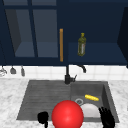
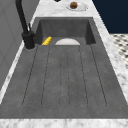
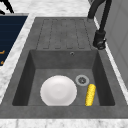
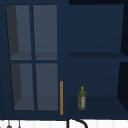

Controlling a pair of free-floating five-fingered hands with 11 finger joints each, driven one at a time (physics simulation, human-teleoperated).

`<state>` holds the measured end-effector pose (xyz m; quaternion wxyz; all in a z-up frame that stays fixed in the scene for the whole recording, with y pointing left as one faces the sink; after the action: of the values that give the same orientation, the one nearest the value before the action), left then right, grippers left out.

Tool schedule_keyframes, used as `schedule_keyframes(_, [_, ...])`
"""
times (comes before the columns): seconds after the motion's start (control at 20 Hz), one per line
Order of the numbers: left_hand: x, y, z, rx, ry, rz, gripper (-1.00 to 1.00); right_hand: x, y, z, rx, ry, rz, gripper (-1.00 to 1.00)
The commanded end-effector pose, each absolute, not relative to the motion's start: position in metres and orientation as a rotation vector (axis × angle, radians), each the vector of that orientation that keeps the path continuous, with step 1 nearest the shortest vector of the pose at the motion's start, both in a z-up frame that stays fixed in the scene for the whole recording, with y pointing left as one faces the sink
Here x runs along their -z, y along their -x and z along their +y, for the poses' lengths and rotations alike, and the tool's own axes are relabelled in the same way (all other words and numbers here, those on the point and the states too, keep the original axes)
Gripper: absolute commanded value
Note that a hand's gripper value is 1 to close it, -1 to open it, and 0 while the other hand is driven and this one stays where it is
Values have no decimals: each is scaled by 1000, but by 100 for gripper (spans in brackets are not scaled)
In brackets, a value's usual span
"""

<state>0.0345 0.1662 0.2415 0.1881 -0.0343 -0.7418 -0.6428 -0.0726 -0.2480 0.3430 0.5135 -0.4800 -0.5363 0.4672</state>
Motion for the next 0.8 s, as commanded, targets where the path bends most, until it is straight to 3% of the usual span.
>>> schedule_keyframes(0.0, [-242,-34,166,1808,96,-2087,0,-312,73,-265,-1117,1158,-1284,-100])
schedule_keyframes(0.75, [-242,-34,166,1808,96,-2087,0,-278,64,-258,-1155,1141,-1178,-100])
